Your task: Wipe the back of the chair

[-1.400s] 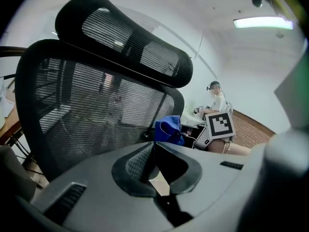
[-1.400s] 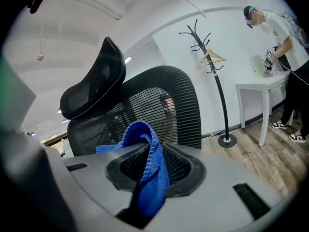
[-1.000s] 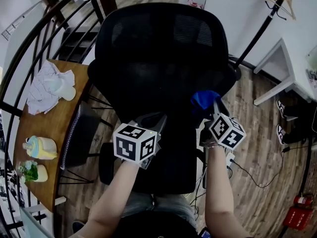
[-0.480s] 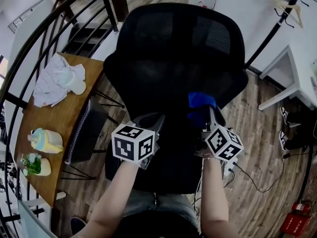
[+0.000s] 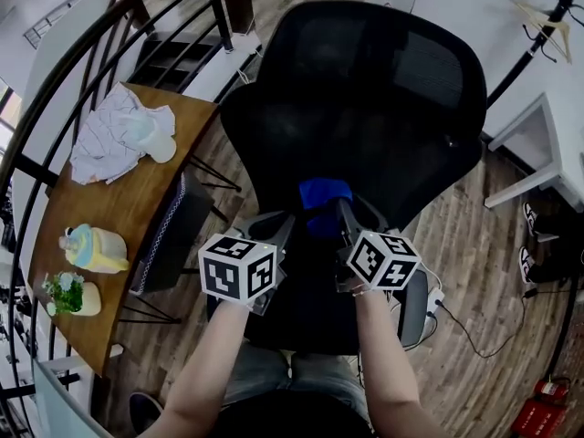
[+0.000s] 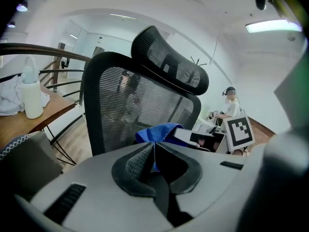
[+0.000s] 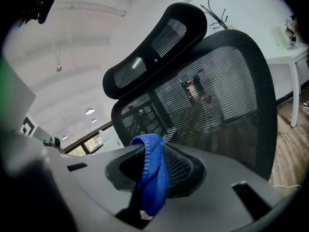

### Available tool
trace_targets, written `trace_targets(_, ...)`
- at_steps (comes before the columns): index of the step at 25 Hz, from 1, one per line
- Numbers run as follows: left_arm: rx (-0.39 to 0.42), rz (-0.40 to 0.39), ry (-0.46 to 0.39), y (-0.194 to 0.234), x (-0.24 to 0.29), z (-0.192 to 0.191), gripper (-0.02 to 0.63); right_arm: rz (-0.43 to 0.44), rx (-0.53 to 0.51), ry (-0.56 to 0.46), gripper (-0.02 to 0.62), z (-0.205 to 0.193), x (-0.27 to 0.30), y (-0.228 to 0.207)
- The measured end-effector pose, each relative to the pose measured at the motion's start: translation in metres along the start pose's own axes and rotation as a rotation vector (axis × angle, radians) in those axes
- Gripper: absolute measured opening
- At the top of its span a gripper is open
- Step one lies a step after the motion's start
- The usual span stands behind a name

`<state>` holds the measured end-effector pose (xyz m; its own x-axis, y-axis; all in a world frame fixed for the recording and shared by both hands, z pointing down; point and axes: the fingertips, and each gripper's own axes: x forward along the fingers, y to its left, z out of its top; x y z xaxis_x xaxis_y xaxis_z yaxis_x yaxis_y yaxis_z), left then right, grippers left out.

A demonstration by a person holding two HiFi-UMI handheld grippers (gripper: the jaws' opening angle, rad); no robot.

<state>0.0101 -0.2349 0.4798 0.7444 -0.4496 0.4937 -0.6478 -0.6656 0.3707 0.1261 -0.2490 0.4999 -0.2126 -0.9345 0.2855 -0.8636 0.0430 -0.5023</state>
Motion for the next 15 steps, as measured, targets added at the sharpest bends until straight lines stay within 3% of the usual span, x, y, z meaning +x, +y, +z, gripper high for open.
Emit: trace_targets(15, -0.101, 0.084, -0.007, 0.070, -0.031, -0.020, 0.021, 0.163, -0.081, 0.149, 0.094, -0.056, 0.076, 0.081)
